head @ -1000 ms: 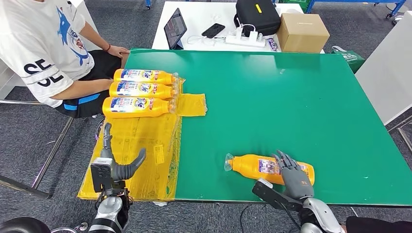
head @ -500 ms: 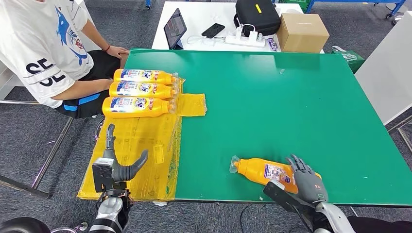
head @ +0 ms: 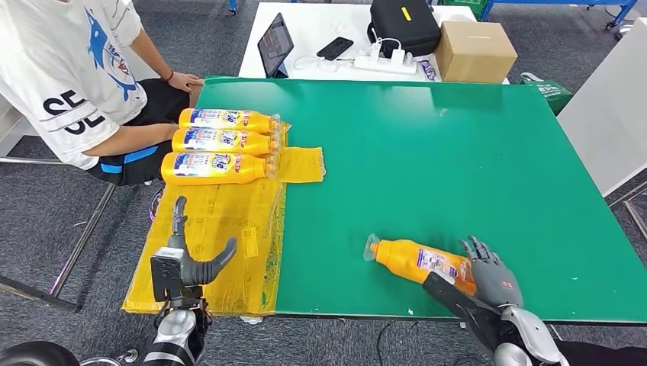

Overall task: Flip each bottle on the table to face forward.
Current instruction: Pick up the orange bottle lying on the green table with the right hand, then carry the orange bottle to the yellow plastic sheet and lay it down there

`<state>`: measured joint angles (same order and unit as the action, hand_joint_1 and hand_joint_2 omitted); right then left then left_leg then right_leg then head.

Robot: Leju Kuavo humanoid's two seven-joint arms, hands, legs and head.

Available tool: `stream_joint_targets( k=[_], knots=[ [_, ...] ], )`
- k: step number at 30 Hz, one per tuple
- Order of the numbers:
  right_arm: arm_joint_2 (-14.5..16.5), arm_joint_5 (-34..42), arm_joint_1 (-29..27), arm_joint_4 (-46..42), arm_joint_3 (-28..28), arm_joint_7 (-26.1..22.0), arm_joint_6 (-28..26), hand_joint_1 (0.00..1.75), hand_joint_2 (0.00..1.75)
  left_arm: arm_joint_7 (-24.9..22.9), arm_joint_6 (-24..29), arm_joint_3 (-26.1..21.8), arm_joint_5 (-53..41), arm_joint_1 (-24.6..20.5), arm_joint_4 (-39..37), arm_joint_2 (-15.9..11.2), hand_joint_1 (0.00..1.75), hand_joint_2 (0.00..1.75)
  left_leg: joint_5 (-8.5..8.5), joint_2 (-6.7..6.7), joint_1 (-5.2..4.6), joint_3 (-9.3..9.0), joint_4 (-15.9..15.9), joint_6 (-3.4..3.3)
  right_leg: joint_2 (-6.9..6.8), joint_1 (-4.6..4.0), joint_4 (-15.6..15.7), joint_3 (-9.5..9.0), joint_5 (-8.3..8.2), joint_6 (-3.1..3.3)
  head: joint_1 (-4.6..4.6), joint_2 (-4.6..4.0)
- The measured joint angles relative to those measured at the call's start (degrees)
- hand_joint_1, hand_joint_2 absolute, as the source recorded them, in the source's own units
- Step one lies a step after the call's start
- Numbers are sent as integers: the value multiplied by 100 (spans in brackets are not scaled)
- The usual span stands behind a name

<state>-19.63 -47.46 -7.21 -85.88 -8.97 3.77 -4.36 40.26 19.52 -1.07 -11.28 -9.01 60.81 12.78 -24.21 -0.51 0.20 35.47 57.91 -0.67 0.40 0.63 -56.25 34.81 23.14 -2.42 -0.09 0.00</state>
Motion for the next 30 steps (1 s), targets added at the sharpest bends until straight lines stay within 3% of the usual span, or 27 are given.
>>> stream_joint_targets(
  k=[4,5,8,9,23,30],
  knots=[
    [26,0,55,162,72,3,5,0,175,0,-2,-1,1,-8,-52,3,0,175,0,2,0,-4,0,0,0,0,0,-2,-2,-1,-1,0],
    [32,4,67,188,85,3,20,10,175,0,-7,-1,2,-13,-66,3,0,175,0,4,0,-6,0,0,0,0,0,-3,-2,-1,-1,0],
    [50,57,110,262,129,-5,141,137,175,0,-27,-2,14,-34,-110,3,0,175,0,7,1,-16,0,0,1,-1,1,-9,-2,-1,0,0],
    [52,91,126,290,146,-17,196,170,175,0,-30,-2,21,-42,-128,3,0,175,-1,8,1,-20,0,0,2,-2,1,-13,-2,-1,0,0],
    [61,506,191,516,245,-202,477,175,175,0,14,1,107,-212,-345,4,0,175,-11,20,2,-80,0,-10,10,-4,7,-68,0,-1,1,0],
    [228,656,197,554,265,-486,119,175,175,0,19,21,160,-222,-396,5,0,175,-14,30,4,-79,0,-7,29,-11,5,-66,0,0,1,0]
  ],
)
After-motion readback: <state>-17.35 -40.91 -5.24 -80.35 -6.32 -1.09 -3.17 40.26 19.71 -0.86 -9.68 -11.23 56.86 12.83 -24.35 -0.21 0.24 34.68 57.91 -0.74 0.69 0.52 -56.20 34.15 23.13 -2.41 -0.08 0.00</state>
